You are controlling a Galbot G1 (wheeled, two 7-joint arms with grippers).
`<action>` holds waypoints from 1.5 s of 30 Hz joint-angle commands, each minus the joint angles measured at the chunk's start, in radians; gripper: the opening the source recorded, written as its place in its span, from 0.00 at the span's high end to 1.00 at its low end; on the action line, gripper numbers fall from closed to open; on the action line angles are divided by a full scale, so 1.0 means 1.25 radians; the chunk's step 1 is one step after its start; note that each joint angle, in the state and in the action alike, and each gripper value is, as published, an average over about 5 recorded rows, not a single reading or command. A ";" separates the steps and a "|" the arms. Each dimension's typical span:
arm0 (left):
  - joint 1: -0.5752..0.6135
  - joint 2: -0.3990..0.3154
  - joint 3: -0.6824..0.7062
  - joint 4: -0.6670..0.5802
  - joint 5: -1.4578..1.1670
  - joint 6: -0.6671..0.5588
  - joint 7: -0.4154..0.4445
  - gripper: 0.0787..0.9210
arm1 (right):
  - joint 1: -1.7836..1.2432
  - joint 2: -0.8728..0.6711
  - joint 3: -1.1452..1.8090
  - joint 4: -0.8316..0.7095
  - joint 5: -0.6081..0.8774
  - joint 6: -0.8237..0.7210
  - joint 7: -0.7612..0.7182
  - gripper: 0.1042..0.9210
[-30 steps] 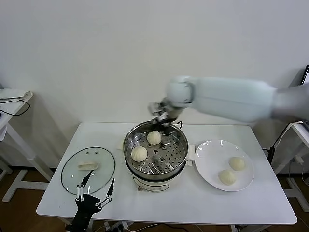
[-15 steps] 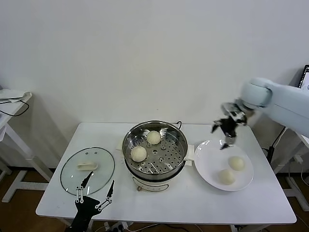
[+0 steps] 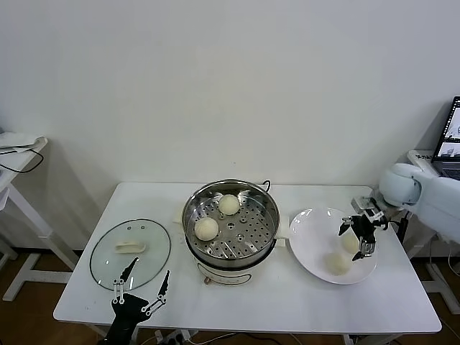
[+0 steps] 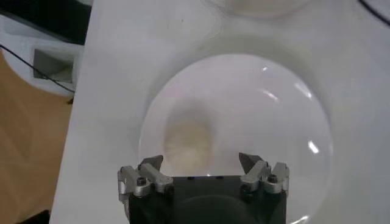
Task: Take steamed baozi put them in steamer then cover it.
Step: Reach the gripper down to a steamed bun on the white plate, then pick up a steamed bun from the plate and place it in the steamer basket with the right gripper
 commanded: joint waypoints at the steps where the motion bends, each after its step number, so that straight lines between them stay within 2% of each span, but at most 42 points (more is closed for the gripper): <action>1: 0.001 0.000 -0.001 0.002 0.000 0.000 0.000 0.12 | -0.114 -0.002 0.064 -0.013 -0.028 -0.003 0.043 0.12; 18: 0.002 0.000 -0.004 0.004 -0.005 0.001 0.000 0.12 | -0.135 0.031 0.066 -0.036 -0.035 -0.018 0.071 0.13; 21: 0.002 0.000 -0.004 0.004 -0.007 0.002 0.000 0.12 | -0.137 0.032 0.065 -0.037 -0.036 -0.019 0.072 0.16; 26: 0.002 0.000 -0.002 0.003 -0.008 0.003 0.000 0.12 | -0.140 0.032 0.067 -0.038 -0.036 -0.020 0.072 0.29; 34: -0.001 0.001 0.000 -0.001 -0.010 0.008 0.000 0.12 | -0.090 0.022 0.067 -0.013 -0.033 -0.009 0.051 0.34; 38: -0.003 0.004 0.005 -0.003 -0.010 0.012 0.000 0.12 | 0.006 0.026 0.056 0.016 -0.026 0.034 0.000 0.34; 45: -0.004 0.006 0.010 -0.007 -0.010 0.013 -0.001 0.12 | 0.254 0.099 -0.028 0.070 -0.009 0.186 -0.051 0.34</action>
